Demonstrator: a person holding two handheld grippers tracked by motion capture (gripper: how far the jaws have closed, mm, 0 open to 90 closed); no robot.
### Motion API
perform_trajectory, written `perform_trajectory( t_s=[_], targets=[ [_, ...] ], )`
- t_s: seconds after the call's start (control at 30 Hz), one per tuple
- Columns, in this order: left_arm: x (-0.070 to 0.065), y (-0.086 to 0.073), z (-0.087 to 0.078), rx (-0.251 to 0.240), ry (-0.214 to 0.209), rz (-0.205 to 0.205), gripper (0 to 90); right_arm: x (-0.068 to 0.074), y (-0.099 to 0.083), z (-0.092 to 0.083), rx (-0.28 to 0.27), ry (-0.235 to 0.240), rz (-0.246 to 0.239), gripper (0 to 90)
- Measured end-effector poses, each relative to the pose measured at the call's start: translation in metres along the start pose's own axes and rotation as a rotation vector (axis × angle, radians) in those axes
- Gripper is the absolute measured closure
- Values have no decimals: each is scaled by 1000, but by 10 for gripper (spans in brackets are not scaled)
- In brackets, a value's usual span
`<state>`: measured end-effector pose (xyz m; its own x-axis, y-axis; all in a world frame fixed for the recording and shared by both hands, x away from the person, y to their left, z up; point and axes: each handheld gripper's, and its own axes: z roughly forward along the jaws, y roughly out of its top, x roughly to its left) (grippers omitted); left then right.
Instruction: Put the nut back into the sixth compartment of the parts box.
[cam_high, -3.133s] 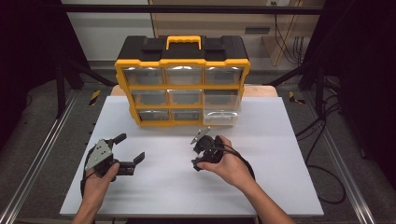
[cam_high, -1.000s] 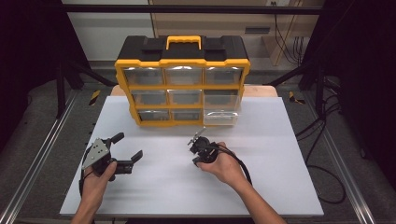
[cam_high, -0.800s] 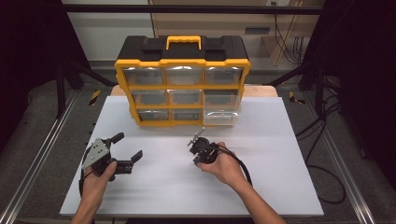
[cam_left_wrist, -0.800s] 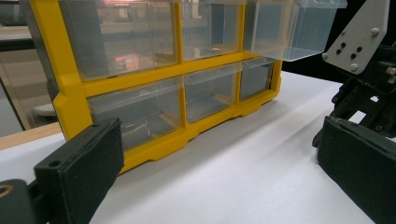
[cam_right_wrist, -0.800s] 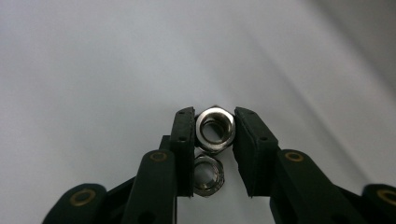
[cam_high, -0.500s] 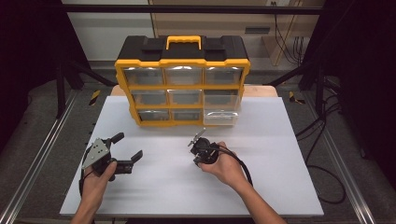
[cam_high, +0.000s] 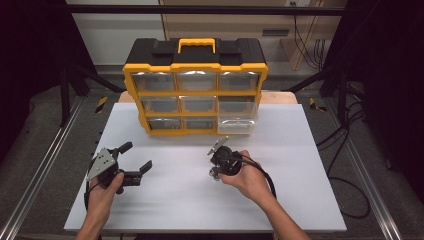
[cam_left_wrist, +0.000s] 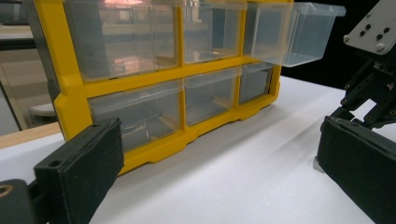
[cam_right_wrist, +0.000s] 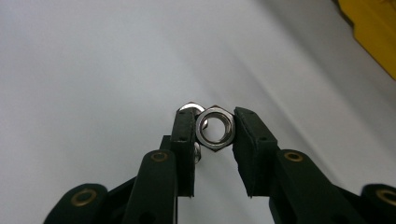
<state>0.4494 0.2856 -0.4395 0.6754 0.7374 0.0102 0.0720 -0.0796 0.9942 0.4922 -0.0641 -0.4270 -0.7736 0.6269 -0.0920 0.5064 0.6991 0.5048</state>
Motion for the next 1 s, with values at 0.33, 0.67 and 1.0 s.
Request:
perform_trajectory(
  t_s=[0.33,0.67,1.0],
  targets=[
    [2,-1,-1,-2,9,-9,6,-6,-7,-14,-41,-15,-4,701],
    [-1,-1,0,5,6,0,6,-8,-16,-24,-65,-24,-2,701],
    [1,-1,0,5,10,2,6,-12,-16,-36,-83,-40,0,701]
  ],
)
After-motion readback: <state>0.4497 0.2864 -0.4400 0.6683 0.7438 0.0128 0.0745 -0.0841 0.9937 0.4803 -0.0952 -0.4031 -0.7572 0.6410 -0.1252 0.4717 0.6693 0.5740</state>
